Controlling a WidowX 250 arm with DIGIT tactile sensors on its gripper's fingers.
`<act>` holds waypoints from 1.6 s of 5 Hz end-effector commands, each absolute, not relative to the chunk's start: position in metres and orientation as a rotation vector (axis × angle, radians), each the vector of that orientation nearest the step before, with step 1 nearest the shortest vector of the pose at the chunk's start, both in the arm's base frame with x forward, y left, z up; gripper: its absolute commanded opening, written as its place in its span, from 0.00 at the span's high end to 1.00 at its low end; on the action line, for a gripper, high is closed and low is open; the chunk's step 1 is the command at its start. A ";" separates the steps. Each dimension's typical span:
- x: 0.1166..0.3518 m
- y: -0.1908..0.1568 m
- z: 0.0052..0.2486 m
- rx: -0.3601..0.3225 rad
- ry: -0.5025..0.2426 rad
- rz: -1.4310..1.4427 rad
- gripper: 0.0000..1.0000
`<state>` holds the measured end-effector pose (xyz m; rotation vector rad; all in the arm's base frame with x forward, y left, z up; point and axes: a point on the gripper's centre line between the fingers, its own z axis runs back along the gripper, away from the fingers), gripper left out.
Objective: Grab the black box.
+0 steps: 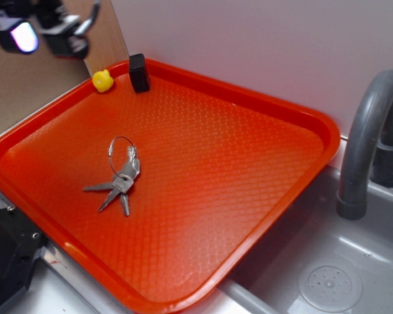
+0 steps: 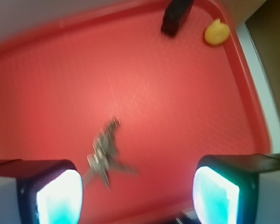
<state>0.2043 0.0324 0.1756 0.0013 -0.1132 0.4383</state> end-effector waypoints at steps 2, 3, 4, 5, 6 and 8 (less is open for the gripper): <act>0.290 0.116 0.129 0.013 -0.389 0.886 0.00; 0.309 0.127 0.114 -0.003 -0.382 0.842 0.00; 0.312 0.138 0.108 0.039 -0.365 0.823 0.00; 0.302 0.148 0.101 0.070 -0.315 0.808 0.00; 0.292 0.159 0.103 0.110 -0.301 0.816 0.00; 0.302 0.157 0.103 0.064 -0.327 0.770 0.00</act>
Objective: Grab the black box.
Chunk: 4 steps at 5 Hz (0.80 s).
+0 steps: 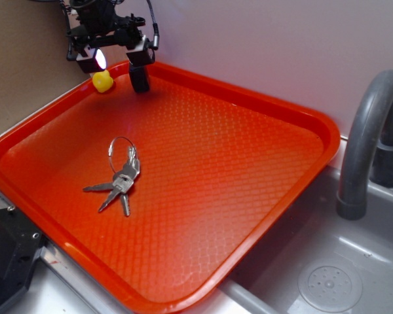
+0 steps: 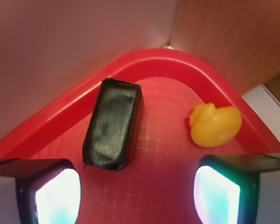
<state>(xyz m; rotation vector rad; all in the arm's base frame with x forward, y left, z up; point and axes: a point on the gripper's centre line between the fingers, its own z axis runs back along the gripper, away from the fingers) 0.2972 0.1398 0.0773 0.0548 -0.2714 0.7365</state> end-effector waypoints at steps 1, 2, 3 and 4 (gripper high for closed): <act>0.311 0.156 0.097 0.058 -0.305 0.794 0.00; 0.322 0.155 0.090 0.044 -0.287 0.811 0.00; 0.335 0.153 0.073 0.054 -0.237 0.810 0.00; 0.335 0.153 0.068 0.081 -0.215 0.814 1.00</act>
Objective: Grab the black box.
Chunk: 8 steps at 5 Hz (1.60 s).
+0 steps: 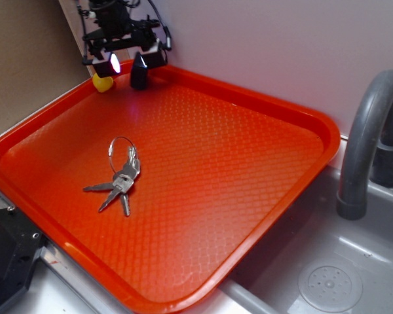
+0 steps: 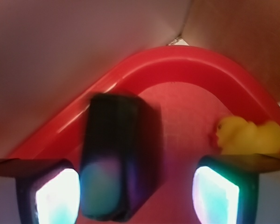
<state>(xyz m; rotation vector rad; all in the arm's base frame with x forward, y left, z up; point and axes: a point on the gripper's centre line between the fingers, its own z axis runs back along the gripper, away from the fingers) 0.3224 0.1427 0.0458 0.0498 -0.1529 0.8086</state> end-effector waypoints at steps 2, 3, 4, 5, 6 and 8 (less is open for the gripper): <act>0.325 0.151 0.082 0.126 -0.258 0.742 1.00; 0.305 0.137 0.110 0.109 -0.331 0.609 1.00; 0.279 0.108 0.133 0.035 -0.332 0.445 1.00; 0.276 0.093 0.154 0.022 -0.311 0.221 1.00; 0.303 0.108 0.142 0.093 -0.259 0.075 0.00; 0.342 0.153 0.094 0.178 -0.152 0.007 0.00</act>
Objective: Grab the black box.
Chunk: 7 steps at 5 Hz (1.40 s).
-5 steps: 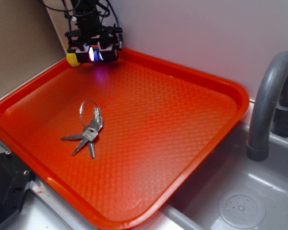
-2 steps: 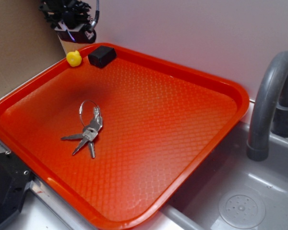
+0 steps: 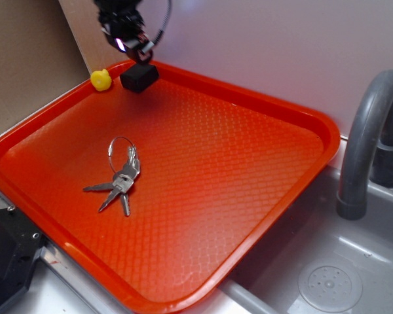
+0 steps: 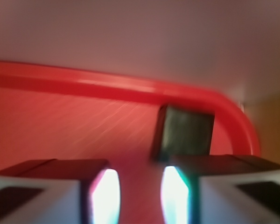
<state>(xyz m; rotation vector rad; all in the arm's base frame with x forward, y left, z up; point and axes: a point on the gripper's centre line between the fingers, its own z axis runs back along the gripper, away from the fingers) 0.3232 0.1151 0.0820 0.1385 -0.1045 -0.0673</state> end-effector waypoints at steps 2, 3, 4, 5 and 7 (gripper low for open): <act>0.336 0.166 0.074 0.239 -0.073 0.085 0.00; 0.335 0.172 0.071 0.339 -0.035 0.137 0.00; 0.335 0.180 0.052 0.336 0.025 0.193 0.00; 0.333 0.183 0.048 0.310 0.025 0.220 0.01; 0.320 0.172 0.062 0.180 -0.068 0.199 1.00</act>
